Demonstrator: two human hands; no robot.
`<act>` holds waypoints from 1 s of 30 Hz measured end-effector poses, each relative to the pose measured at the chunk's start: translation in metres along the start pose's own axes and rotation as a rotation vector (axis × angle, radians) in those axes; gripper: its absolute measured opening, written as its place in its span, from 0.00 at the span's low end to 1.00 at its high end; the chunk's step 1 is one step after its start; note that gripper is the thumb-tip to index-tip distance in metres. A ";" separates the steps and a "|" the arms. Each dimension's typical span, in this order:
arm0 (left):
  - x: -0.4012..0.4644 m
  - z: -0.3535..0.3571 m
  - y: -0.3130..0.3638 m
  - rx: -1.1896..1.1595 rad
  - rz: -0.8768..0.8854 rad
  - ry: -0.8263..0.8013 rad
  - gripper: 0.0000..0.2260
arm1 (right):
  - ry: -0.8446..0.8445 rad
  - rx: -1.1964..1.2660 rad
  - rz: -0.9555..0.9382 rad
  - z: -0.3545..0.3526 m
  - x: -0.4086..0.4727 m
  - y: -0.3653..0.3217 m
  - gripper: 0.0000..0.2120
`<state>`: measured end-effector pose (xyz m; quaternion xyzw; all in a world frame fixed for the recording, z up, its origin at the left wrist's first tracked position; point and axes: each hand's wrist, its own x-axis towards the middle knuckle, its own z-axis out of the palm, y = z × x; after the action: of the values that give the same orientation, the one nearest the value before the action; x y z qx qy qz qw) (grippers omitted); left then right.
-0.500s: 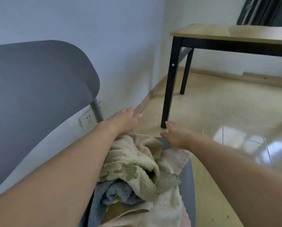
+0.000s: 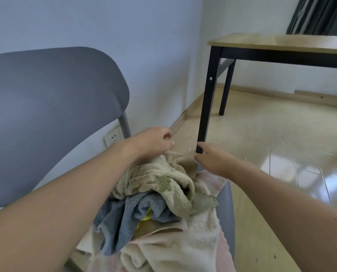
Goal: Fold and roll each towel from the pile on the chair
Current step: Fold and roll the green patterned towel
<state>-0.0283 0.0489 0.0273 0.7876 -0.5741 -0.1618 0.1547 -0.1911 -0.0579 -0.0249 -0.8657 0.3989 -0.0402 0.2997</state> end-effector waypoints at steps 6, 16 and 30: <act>-0.087 -0.027 0.007 -0.156 0.039 -0.133 0.03 | 0.145 0.087 -0.142 0.005 -0.085 -0.022 0.05; -0.127 -0.028 0.002 0.051 0.154 -0.165 0.05 | -0.044 -0.195 -0.188 0.021 -0.127 -0.065 0.22; -0.103 -0.109 0.063 -0.383 0.218 0.313 0.07 | 0.501 0.496 -0.134 -0.122 -0.128 -0.141 0.07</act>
<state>-0.0648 0.1347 0.1607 0.6930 -0.5833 -0.1261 0.4045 -0.2214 0.0449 0.1738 -0.7539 0.3806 -0.3664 0.3904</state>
